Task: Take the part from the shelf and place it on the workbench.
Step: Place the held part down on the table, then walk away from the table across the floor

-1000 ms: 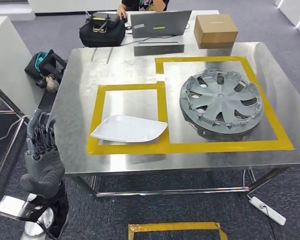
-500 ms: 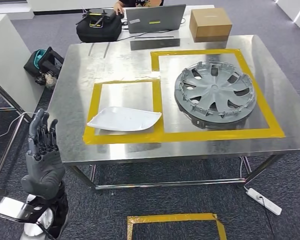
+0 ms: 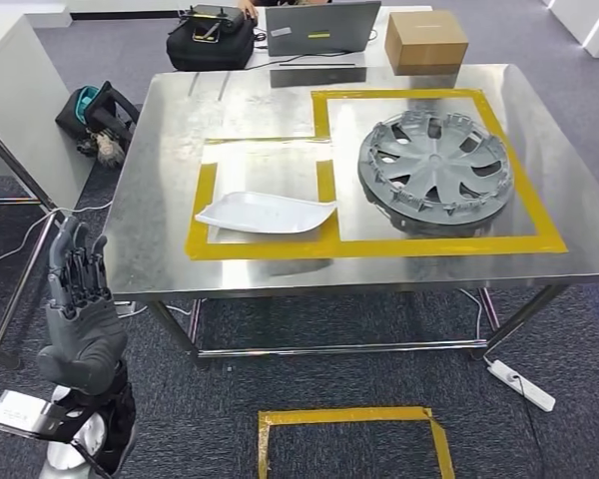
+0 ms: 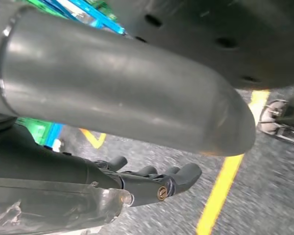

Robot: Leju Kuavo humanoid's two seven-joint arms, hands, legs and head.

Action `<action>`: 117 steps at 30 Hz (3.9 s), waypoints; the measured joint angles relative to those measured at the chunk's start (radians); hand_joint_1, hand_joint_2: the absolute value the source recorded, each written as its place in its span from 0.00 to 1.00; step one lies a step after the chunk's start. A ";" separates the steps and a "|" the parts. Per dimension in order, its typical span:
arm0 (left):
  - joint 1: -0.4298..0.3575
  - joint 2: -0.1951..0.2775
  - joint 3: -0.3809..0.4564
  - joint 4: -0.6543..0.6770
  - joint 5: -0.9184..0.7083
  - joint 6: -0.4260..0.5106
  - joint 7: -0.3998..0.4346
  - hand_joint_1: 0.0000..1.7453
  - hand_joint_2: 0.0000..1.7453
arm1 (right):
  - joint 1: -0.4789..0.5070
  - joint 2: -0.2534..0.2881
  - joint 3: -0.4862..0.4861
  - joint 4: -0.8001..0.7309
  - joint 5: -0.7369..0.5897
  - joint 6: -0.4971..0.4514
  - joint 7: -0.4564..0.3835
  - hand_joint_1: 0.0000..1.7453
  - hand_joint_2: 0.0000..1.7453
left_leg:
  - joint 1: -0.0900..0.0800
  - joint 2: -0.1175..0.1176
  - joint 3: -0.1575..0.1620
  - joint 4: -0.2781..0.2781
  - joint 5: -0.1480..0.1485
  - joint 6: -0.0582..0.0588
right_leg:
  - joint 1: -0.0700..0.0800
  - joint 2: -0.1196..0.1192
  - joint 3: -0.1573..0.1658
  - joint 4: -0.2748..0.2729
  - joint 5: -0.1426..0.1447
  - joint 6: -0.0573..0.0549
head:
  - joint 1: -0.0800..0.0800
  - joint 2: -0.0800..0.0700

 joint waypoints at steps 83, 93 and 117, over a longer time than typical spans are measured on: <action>-0.033 0.004 -0.001 -0.001 0.003 0.006 0.000 0.00 0.00 | -0.006 0.007 -0.005 0.005 -0.003 0.010 -0.029 0.00 0.00 | 0.013 0.001 0.044 -0.011 -0.031 0.010 | 0.000 0.001 -0.116 0.107 -0.026 0.000 | -0.012 0.000; -0.032 0.004 -0.001 0.000 0.002 0.007 0.000 0.00 0.00 | -0.008 0.006 -0.005 0.005 -0.003 0.012 -0.027 0.00 0.00 | -0.017 0.023 0.027 0.006 -0.021 0.011 | 0.013 -0.027 -0.044 -0.011 0.035 -0.028 | -0.012 0.000; -0.030 0.005 -0.002 0.001 0.002 0.007 0.000 0.00 0.00 | -0.002 0.004 -0.005 0.005 -0.004 0.012 -0.022 0.00 0.00 | 0.011 0.027 0.045 -0.015 -0.027 0.017 | -0.011 0.002 -0.215 0.261 -0.049 0.012 | -0.003 0.000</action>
